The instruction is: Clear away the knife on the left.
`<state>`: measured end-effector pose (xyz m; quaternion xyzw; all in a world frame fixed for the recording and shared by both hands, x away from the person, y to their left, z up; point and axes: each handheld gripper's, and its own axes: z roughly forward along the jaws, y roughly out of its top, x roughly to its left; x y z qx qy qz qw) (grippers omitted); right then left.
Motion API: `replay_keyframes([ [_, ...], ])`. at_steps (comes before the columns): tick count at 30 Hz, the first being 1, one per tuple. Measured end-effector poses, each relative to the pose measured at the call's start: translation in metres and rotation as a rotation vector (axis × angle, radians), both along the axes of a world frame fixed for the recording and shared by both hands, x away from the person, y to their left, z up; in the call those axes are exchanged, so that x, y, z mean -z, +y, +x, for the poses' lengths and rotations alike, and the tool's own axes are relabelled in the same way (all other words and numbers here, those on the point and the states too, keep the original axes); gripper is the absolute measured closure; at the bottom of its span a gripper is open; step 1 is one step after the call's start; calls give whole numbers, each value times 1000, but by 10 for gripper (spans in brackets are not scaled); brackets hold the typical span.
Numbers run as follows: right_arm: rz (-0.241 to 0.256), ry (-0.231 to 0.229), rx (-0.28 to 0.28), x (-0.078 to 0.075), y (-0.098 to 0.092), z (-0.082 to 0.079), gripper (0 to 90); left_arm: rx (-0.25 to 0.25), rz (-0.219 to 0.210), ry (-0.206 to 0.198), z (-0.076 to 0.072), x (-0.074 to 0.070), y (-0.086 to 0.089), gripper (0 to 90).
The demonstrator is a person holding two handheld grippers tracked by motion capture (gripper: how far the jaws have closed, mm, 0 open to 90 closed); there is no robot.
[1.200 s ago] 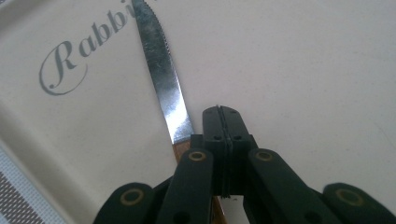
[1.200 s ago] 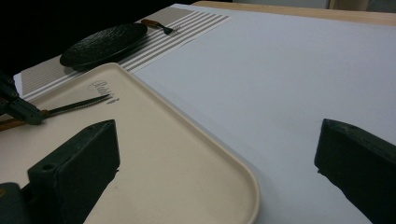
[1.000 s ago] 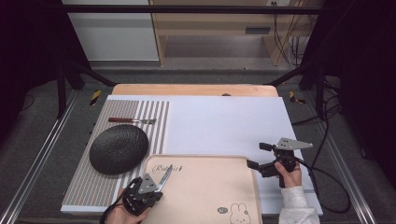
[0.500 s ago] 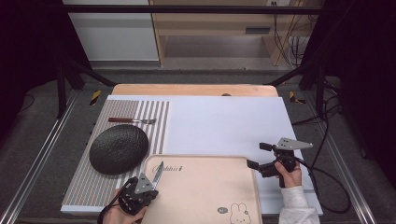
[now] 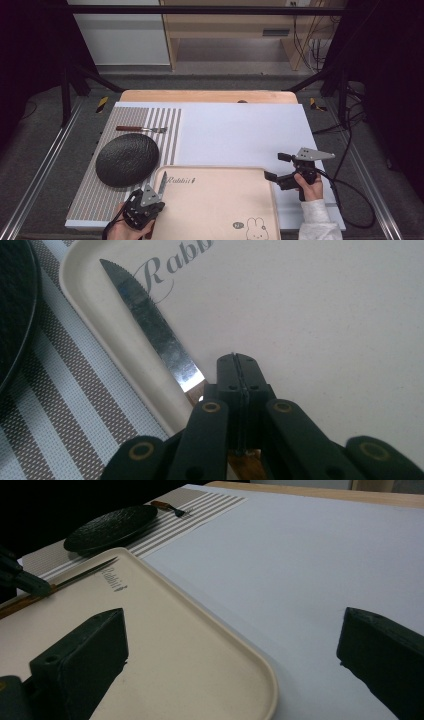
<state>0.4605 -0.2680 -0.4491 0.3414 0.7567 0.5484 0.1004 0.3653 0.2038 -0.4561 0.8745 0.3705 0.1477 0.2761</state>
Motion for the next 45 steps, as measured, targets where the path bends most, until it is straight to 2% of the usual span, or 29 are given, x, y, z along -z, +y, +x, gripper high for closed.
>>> replay_keyframes([
  [7,1,0,0,0,0,0,4,-3,-15,-7,-1,-1,2,900],
  [11,2,-2,1,0,0,0,4,12,-57,-11,0,-6,5,882],
  [16,2,-1,2,0,0,0,4,37,-106,-36,3,-15,10,767],
  [20,4,0,4,-1,-1,0,3,49,-140,-38,8,-21,16,636],
  [25,4,1,5,-1,-1,0,3,82,-204,-54,16,-29,24,475],
  [30,6,-1,6,-1,-1,0,3,111,-203,-64,26,-35,29,352],
  [35,6,0,8,0,-2,0,3,109,-227,-83,35,-43,38,196],
  [38,5,0,9,0,-2,0,3,107,-229,-86,40,-47,44,111],
  [39,6,1,10,-1,-2,0,3,99,-227,-100,42,-48,46,86],
  [43,7,2,11,-1,-2,0,3,93,-245,-102,49,-53,52,41],
  [45,6,2,12,-1,-2,0,3,103,-233,-97,54,-55,55,19],
])
